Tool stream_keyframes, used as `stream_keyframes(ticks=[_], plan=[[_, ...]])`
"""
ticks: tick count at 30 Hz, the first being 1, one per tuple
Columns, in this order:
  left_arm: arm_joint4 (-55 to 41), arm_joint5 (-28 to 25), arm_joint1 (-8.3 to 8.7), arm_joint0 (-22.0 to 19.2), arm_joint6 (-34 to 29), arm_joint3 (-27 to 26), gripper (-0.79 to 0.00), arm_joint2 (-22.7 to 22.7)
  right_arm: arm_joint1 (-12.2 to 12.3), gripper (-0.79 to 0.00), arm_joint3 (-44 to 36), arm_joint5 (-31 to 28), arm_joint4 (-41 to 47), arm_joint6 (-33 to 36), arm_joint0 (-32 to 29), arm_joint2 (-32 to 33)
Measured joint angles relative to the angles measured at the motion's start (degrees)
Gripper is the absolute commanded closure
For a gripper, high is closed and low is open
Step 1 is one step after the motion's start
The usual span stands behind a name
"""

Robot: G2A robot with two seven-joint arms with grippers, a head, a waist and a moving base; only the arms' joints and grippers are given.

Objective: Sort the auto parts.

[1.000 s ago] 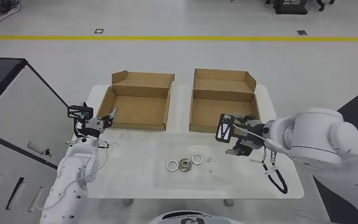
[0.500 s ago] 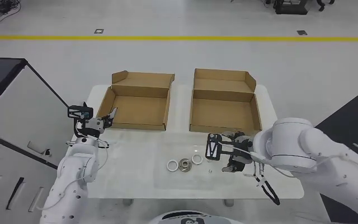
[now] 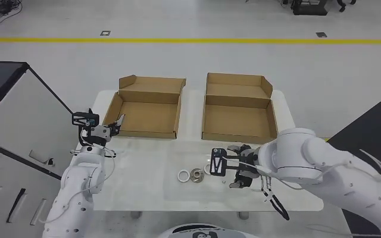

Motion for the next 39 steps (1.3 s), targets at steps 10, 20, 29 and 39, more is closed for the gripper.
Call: stream_keyframes(ticks=[10,20,29,39], plan=[[0.0,0.0,0.0,0.0,0.0,0.0,-0.785,0.0,-1.82,-0.785,3.91,-1.83,-3.63,-4.54,1.03,-4.05],[0.0,0.0,0.0,0.0,0.0,0.0,-0.785,0.0,-3.5,-0.785,8.21,0.28,-5.88,-3.78,2.58,-6.88],[0.0,0.0,0.0,0.0,0.0,0.0,-0.785,0.0,-5.05,-0.785,11.6,1.56,-7.25,-4.5,3.28,-9.28],[0.0,0.0,0.0,0.0,0.0,0.0,-0.785,0.0,-5.87,-0.622,14.76,1.93,-9.45,-5.4,2.3,-10.52]])
